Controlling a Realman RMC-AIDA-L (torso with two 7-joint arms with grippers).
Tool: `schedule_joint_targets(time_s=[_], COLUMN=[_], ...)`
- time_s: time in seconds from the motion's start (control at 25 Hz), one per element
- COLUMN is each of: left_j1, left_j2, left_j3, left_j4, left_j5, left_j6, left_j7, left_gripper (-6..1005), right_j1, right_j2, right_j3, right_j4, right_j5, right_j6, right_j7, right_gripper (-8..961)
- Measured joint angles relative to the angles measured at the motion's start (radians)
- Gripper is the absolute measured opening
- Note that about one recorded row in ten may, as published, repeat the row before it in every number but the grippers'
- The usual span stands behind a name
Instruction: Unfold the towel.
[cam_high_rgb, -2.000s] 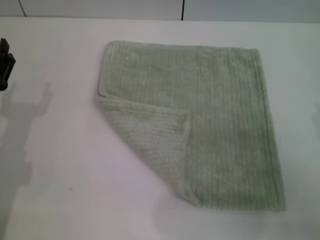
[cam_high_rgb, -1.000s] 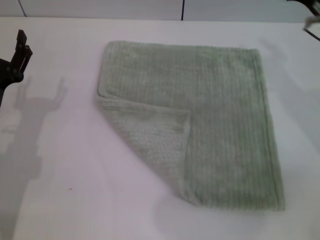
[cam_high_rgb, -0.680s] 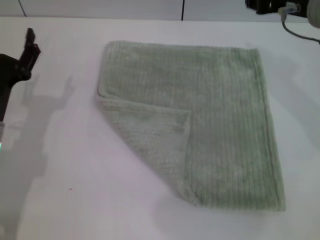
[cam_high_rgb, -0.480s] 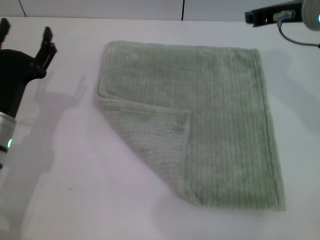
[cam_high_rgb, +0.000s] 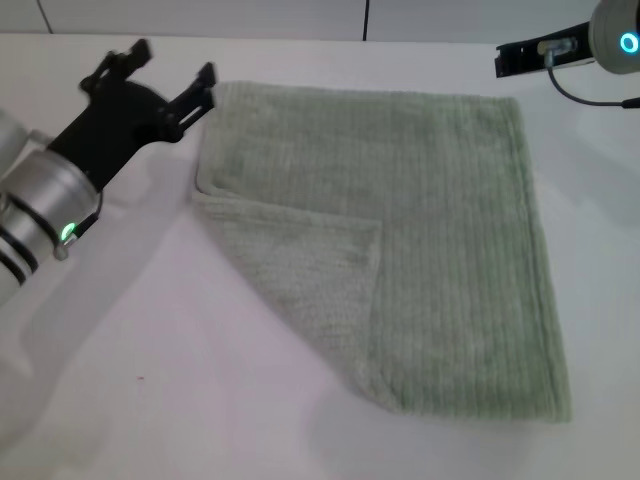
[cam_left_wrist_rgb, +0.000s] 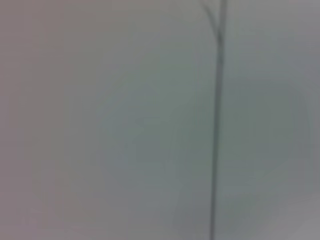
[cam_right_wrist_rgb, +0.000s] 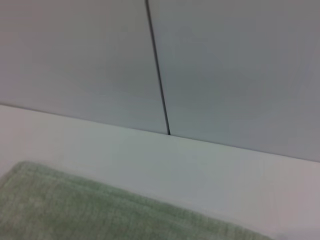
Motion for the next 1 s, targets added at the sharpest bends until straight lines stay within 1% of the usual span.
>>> schedule_joint_targets(time_s=[0.08,0.12,0.16,0.2,0.24,0.28,0.32,0.36,0.4,0.44,0.48,0.52,0.56,0.6,0.64,0.68,0.72,0.76,0.8,0.84,0.88,0.92,1.0], left_j1=[0.043,0.043,0.089,0.089,0.097,0.122,0.127,0.135,0.142,0.143,0.144,0.143,0.143,0.141,0.134,0.131,0.131,0.129,0.129,0.128,0.126,0.126,0.127], left_j2=[0.035,0.035,0.046,0.046,0.044,0.009,-0.008,-0.039,-0.091,-0.097,-0.129,-0.150,-0.150,-0.167,-0.188,-0.187,-0.187,-0.185,-0.185,-0.184,-0.185,-0.186,-0.187], left_j3=[-0.026,-0.026,-0.069,-0.069,-0.079,-0.129,-0.146,-0.176,-0.222,-0.227,-0.251,-0.266,-0.266,-0.278,-0.297,-0.297,-0.297,-0.298,-0.298,-0.305,-0.314,-0.313,-0.306], left_j4=[-0.145,-0.145,-0.299,-0.299,-0.331,-0.446,-0.476,-0.517,-0.587,-0.596,-0.641,-0.667,-0.667,-0.695,-0.769,-0.798,-0.798,-0.833,-0.833,-0.890,-0.973,-0.986,-1.008], left_j5=[0.066,0.066,0.112,0.112,0.115,0.119,0.119,0.119,0.119,0.119,0.118,0.118,0.118,0.117,0.110,0.102,0.102,0.090,0.090,0.071,0.060,0.059,0.056], left_j6=[-0.120,-0.120,-0.278,-0.278,-0.328,-0.531,-0.588,-0.678,-0.825,-0.852,-0.950,-1.011,-1.011,-1.064,-1.190,-1.231,-1.231,-1.279,-1.279,-1.357,-1.479,-1.501,-1.533], left_j7=[-0.023,-0.023,0.012,0.012,0.037,0.176,0.219,0.294,0.405,0.421,0.481,0.516,0.516,0.545,0.598,0.606,0.606,0.610,0.610,0.617,0.619,0.619,0.619], left_gripper=[843,843,843,843,843,843,843,843,843,843,843,843,843,843,843,843,843,843,843,843,843,843,843], right_j1=[-0.004,-0.005,-0.005,-0.005,-0.004,-0.001,-0.001,0.000,0.002,0.004,0.008,0.008,0.010,0.012,0.013,0.015,0.015,0.016,0.017,0.022,0.036,0.036,0.058], right_j2=[0.000,0.000,0.000,0.000,0.000,-0.001,-0.001,-0.001,-0.001,-0.001,-0.001,-0.001,-0.002,-0.002,-0.002,-0.003,-0.003,-0.004,-0.004,-0.005,-0.005,-0.005,-0.005], right_j3=[0.006,0.010,0.013,0.016,0.017,0.018,0.018,0.019,0.019,0.020,0.021,0.021,0.022,0.022,0.022,0.024,0.024,0.027,0.030,0.032,0.029,0.029,0.025], right_j4=[-0.002,-0.003,-0.005,-0.009,-0.013,-0.021,-0.021,-0.024,-0.028,-0.033,-0.039,-0.039,-0.041,-0.042,-0.043,-0.047,-0.047,-0.051,-0.059,-0.072,-0.114,-0.114,-0.177], right_j5=[0.001,0.001,0.001,0.001,0.001,0.001,0.001,0.001,0.003,0.004,0.004,0.004,0.004,0.004,0.004,0.004,0.004,0.004,0.004,0.005,0.007,0.007,0.008], right_j6=[-0.006,-0.008,-0.008,-0.008,-0.009,-0.013,-0.013,-0.014,-0.015,-0.016,-0.018,-0.018,-0.018,-0.019,-0.020,-0.021,-0.021,-0.021,-0.022,-0.026,-0.038,-0.038,-0.056], right_j7=[-0.002,-0.004,-0.006,-0.009,-0.012,-0.019,-0.019,-0.022,-0.027,-0.032,-0.036,-0.036,-0.038,-0.038,-0.039,-0.043,-0.043,-0.048,-0.055,-0.060,-0.067,-0.067,-0.077], right_gripper=[34,22,11,-1,-1,-1,-1,-1,-1,-1,-1,-1,-1,-1,-1,-1,-1,-1,-1,-1,-1,-1,-1])
